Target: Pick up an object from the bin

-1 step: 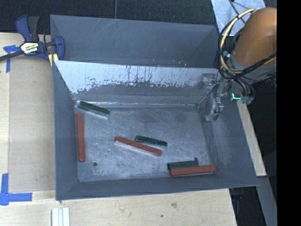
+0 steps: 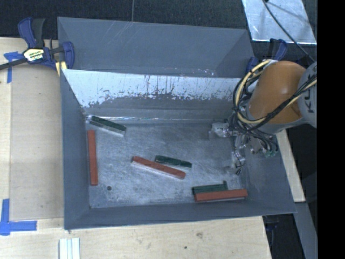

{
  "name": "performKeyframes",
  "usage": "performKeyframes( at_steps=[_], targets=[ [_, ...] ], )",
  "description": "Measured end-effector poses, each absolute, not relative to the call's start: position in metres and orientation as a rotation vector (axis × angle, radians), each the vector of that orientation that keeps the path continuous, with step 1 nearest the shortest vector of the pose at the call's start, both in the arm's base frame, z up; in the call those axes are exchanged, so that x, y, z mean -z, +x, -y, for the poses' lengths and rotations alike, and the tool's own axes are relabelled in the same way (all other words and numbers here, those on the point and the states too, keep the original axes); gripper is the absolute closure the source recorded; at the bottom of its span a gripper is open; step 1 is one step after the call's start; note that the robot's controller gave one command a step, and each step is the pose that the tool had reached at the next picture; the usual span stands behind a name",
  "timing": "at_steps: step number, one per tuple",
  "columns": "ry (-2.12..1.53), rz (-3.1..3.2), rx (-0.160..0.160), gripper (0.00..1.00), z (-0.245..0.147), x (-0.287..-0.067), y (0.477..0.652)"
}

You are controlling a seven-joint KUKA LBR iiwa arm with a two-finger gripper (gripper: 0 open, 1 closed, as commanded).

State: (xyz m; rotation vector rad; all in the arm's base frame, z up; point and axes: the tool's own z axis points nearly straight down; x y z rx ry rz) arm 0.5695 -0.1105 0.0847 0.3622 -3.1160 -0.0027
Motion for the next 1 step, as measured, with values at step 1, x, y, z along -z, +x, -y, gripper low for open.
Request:
performKeyframes(
  at_steps=[1],
  targets=[
    [0.899, 3.013, -0.001, 0.00, 0.1071, -0.0706, 0.5154]
  ],
)
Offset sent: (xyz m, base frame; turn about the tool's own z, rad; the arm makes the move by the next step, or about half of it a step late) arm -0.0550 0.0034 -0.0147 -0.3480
